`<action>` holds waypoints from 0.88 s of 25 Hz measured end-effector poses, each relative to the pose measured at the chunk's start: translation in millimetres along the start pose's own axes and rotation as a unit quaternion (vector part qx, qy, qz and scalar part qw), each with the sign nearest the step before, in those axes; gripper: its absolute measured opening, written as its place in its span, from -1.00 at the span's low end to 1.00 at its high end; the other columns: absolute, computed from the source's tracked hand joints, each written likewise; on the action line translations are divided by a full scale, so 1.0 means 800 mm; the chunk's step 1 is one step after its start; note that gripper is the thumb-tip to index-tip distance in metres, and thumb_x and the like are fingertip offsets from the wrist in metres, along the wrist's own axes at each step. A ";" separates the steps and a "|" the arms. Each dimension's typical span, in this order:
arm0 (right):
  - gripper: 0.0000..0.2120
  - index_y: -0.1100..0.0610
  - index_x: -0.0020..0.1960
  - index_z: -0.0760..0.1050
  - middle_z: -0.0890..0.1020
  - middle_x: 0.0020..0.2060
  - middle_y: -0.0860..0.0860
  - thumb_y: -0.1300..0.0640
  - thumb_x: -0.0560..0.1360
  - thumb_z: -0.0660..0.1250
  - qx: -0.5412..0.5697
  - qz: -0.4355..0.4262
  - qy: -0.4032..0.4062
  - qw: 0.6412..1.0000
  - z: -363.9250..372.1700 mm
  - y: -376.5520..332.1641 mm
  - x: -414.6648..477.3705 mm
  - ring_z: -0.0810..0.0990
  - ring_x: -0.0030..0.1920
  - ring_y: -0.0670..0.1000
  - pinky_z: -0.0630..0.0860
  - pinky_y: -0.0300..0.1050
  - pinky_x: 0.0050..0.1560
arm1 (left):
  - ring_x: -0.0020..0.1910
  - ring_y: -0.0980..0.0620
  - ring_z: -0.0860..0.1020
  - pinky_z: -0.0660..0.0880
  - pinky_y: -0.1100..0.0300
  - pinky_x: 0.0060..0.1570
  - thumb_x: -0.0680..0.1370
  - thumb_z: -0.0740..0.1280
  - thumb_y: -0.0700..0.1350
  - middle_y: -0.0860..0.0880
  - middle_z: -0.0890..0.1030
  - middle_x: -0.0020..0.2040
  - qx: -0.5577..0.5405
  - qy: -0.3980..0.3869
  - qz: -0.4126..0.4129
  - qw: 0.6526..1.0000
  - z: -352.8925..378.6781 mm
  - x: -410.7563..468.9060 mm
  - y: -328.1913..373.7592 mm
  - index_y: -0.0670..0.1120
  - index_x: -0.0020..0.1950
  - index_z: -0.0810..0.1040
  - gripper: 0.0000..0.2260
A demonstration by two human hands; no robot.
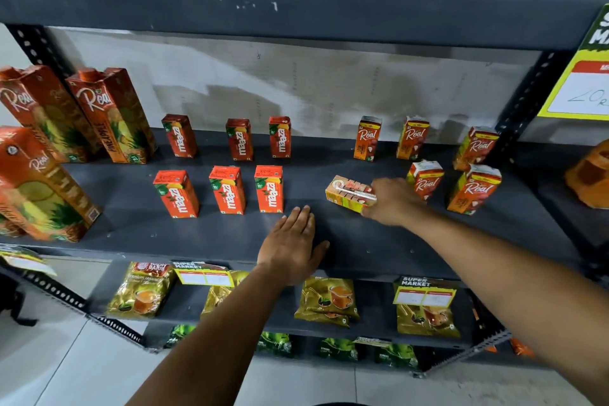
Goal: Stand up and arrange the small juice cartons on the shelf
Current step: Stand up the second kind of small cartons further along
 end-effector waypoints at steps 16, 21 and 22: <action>-0.73 0.04 0.14 0.47 0.58 0.14 0.02 0.24 0.47 0.25 -0.468 -0.399 0.147 0.774 -0.058 -0.089 -0.029 0.45 0.18 0.16 0.41 0.09 0.07 | 0.56 -0.04 -0.13 -0.16 0.06 0.50 0.58 -0.15 0.27 -0.11 -0.06 0.60 0.002 -0.006 0.004 1.000 0.003 0.002 0.002 -0.16 0.55 -0.03 -0.32; -0.52 0.02 0.31 0.42 0.55 0.25 0.04 0.22 0.42 0.38 -0.416 -0.438 0.118 0.788 -0.072 -0.096 -0.032 0.42 0.27 0.16 0.43 0.11 0.15 | 0.56 -0.04 -0.13 -0.15 0.05 0.50 0.59 -0.15 0.27 -0.12 -0.07 0.60 -0.002 -0.009 0.005 1.000 0.002 0.001 0.002 -0.16 0.55 -0.04 -0.32; -0.52 0.01 0.32 0.41 0.55 0.26 0.01 0.21 0.43 0.38 -0.407 -0.433 0.102 0.798 -0.075 -0.096 -0.030 0.41 0.28 0.15 0.41 0.09 0.18 | 0.56 -0.04 -0.13 -0.16 0.06 0.50 0.59 -0.15 0.27 -0.12 -0.07 0.60 -0.001 -0.007 0.006 1.000 0.001 0.001 0.002 -0.16 0.55 -0.04 -0.32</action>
Point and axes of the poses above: each hand's wrist, its own x-axis towards the middle knuckle, its own z-axis out of the palm, y = z × x, the point moved 10 cm from there along x, towards the middle knuckle
